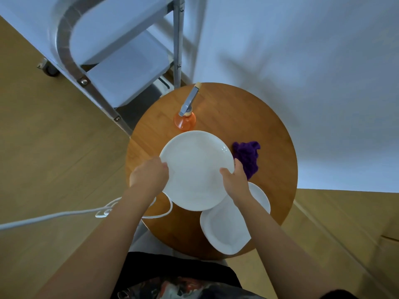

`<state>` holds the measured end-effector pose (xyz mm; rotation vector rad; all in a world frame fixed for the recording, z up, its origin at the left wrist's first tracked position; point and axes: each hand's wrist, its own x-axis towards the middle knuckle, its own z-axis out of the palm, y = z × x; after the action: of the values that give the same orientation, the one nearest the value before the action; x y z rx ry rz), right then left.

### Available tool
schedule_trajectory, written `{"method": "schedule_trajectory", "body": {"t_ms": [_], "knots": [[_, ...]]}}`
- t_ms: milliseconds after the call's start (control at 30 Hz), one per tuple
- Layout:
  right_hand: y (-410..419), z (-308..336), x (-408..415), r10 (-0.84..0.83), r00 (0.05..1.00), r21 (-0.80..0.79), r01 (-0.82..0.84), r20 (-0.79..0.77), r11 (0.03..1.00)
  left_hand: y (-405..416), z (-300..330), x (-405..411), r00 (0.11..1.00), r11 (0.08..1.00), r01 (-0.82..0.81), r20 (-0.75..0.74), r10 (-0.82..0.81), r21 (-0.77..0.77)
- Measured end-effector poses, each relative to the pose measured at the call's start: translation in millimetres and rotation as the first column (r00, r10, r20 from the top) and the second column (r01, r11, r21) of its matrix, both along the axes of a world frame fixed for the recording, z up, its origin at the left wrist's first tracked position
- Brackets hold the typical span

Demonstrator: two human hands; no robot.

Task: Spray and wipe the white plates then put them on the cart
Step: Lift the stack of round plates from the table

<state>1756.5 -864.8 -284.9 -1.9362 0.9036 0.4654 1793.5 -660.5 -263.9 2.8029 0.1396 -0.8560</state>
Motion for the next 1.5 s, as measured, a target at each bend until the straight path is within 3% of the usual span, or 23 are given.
{"method": "schedule_trajectory", "body": {"t_ms": [200,300,367,533,700,933,1200,1333,1500], "knots": [[17,3,-12,-0.169,0.984,0.026,0.171,-0.061,0.985,16,-8,5,0.987,0.979,-0.159,-0.022,0.157,-0.129],[15,2,-9,-0.290,0.956,0.066,0.292,-0.042,0.954,12,-8,17,0.919,0.859,-0.394,-0.132,0.371,-0.326],[7,0,0,-0.373,0.927,0.136,0.374,-0.034,0.917,7,-11,28,0.874,0.757,-0.485,-0.247,0.418,-0.438],[-9,-7,17,-0.489,0.863,0.392,0.496,-0.127,0.775,-1,-29,49,0.799,0.482,-0.600,-0.508,0.321,-0.638],[-15,-25,15,-0.600,0.770,0.524,0.611,-0.218,0.593,9,-50,50,0.793,0.367,-0.596,-0.597,0.125,-0.715],[-14,-35,21,-0.604,0.744,0.496,0.654,-0.285,0.571,8,-59,39,0.735,0.227,-0.673,-0.669,0.110,-0.703],[-12,-41,22,-0.599,0.748,0.371,0.663,-0.287,0.650,6,-63,39,0.714,0.191,-0.699,-0.684,0.148,-0.689],[-3,-41,12,-0.576,0.729,0.420,0.684,-0.368,0.597,12,-63,48,0.665,0.122,-0.746,-0.738,0.112,-0.654],[29,-42,-2,-0.597,0.712,0.479,0.697,-0.371,0.534,28,-58,65,0.674,0.205,-0.734,-0.731,0.105,-0.647]]}}
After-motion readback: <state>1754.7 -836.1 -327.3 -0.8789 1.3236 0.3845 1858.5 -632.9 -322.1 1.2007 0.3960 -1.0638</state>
